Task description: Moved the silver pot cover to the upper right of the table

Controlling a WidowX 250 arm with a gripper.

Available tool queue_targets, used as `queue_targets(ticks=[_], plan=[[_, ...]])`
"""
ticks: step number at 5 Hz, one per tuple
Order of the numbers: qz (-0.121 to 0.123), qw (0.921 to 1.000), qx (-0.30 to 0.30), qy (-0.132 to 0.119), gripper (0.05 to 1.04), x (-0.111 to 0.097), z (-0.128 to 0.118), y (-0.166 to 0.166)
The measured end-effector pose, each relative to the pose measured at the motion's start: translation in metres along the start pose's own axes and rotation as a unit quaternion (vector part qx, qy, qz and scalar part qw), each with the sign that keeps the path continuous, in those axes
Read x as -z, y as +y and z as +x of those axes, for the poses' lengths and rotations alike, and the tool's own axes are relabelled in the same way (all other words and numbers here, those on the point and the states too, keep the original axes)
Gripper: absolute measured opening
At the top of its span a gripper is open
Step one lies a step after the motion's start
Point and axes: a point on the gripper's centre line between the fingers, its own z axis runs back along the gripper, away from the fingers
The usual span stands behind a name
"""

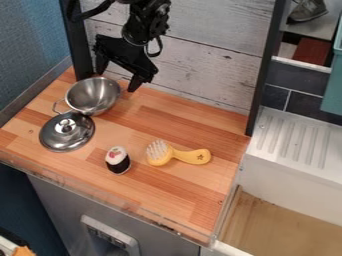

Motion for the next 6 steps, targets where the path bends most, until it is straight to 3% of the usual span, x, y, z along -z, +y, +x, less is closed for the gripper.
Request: queue_targets(ticks=[2,4,6], plan=[[-0.020,0.9995,0.011,0.023,1.001,0.011,-0.028,-0.003],[-0.079,0.9969,-0.007,0.002,1.001,0.001,-0.055,0.028],[-0.132,0.9910,-0.018,-0.009,1.001,0.007,-0.091,0.045]])
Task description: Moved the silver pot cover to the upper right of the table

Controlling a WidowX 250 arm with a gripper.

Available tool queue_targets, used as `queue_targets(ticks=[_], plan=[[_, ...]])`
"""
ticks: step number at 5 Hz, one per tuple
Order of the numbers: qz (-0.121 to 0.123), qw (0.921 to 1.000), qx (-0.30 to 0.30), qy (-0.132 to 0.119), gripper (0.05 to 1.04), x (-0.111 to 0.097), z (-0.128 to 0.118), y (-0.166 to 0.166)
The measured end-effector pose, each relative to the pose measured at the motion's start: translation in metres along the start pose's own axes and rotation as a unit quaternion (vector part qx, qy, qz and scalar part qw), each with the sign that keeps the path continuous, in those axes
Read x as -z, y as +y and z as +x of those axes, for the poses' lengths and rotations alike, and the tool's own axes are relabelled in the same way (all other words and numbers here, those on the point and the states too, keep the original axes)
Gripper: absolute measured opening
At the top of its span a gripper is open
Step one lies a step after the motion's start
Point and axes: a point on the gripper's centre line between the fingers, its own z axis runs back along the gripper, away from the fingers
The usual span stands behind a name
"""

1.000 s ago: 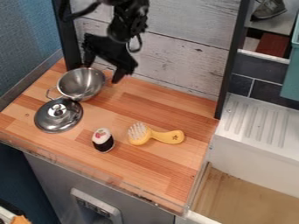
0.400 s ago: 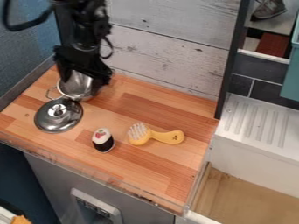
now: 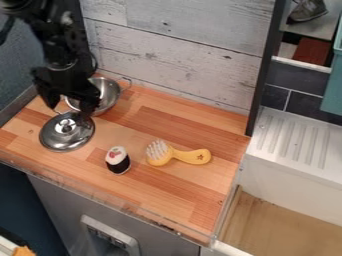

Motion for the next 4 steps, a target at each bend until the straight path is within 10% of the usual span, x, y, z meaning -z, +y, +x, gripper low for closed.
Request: queue_targets(ticks=[4], plan=[[0.038,0.9977,-0.034,0.045,1.001,0.046,-0.004,0.027]])
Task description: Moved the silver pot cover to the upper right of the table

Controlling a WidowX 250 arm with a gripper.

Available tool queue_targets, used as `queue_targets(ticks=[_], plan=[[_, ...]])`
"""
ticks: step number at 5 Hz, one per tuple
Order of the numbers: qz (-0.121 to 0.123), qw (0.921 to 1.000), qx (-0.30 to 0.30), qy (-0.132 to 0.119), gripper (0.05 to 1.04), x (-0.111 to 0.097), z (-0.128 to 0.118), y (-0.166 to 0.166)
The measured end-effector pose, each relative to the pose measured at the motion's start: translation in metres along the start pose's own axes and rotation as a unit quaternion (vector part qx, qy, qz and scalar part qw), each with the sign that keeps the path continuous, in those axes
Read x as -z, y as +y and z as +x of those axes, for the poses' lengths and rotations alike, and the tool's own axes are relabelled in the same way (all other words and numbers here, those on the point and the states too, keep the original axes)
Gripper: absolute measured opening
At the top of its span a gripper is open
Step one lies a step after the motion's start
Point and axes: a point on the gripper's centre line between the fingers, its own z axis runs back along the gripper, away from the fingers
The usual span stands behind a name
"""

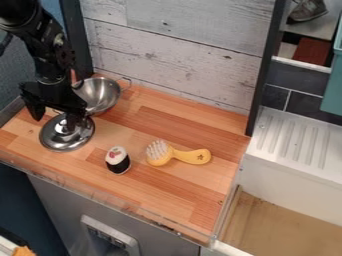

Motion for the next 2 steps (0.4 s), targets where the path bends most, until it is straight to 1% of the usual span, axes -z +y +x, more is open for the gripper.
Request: queue_targets(ticks=[1,2], plan=[[0.004,0.9999,-0.005,0.012,1.001,0.0073,-0.0038,0.0021],[0.006,0.9999,-0.004,0.015,1.001,0.0078,-0.0058,0.0028]])
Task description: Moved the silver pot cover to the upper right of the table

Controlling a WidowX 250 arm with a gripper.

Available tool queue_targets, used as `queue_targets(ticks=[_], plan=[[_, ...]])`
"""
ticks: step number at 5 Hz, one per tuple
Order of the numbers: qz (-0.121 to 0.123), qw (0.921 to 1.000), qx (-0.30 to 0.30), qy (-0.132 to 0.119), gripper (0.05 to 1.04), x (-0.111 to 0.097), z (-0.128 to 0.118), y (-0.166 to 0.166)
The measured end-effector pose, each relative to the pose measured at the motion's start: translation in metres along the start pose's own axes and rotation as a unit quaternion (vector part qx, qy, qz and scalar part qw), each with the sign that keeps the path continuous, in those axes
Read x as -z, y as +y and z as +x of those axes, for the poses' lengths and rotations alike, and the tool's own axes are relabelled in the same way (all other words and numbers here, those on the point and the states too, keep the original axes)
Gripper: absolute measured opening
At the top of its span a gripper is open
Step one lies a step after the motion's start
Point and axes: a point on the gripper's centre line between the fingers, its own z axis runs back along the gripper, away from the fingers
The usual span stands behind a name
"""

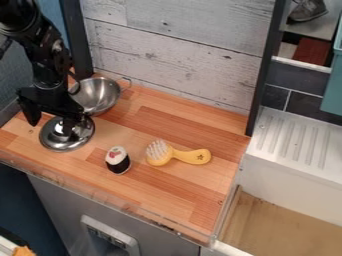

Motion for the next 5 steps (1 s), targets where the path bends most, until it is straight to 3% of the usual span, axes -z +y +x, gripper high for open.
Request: queue_targets(ticks=[1,2,3,5], plan=[[-0.007,0.9999,0.006,0.007,1.001,0.004,-0.003,-0.004],[-0.032,0.9993,0.012,0.013,1.001,0.006,0.003,-0.009],[-0.041,0.9989,0.014,0.014,0.946,0.008,0.009,-0.011],[-0.040,0.9990,0.011,0.014,0.375,0.009,0.012,-0.010]])
